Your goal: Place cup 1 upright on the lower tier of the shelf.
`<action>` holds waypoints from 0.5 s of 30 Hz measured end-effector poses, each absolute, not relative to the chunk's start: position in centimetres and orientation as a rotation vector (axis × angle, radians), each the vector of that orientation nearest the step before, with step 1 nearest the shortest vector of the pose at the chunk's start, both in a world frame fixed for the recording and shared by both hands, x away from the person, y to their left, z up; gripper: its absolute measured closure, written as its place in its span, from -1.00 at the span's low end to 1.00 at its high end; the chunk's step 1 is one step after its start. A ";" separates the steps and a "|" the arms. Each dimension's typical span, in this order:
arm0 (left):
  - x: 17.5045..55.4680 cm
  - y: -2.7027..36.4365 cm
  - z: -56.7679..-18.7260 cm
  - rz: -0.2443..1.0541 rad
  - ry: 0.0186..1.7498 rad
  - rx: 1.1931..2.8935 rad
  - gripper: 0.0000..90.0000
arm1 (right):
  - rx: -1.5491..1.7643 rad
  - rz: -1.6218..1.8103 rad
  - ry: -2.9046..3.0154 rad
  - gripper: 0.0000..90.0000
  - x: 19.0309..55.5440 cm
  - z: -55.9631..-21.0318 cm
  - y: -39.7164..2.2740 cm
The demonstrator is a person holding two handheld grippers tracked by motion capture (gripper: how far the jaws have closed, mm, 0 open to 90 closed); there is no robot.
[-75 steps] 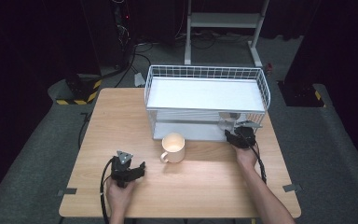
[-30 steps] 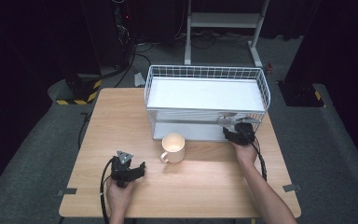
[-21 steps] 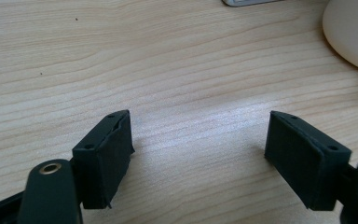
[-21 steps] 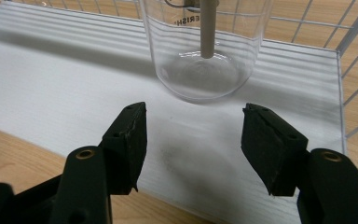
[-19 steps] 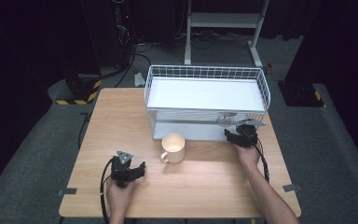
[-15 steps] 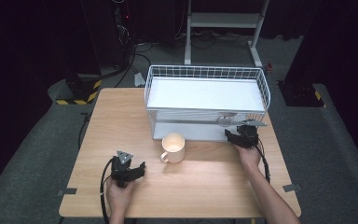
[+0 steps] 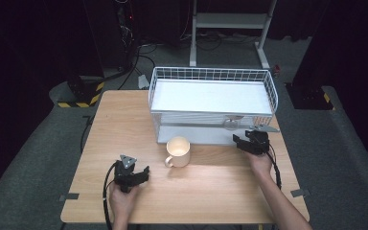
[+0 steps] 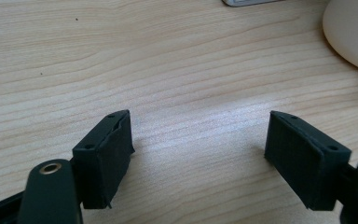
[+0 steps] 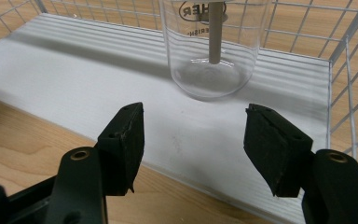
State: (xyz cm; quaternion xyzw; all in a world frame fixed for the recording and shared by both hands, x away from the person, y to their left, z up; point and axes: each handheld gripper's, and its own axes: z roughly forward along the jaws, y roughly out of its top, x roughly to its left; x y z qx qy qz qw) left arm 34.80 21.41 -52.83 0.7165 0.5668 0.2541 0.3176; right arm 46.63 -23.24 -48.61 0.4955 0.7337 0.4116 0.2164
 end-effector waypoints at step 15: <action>34.8 21.4 -52.8 0.669 1.492 1.885 -0.48 | 1.345 1.167 2.047 -0.17 45.3 -48.4 -23.4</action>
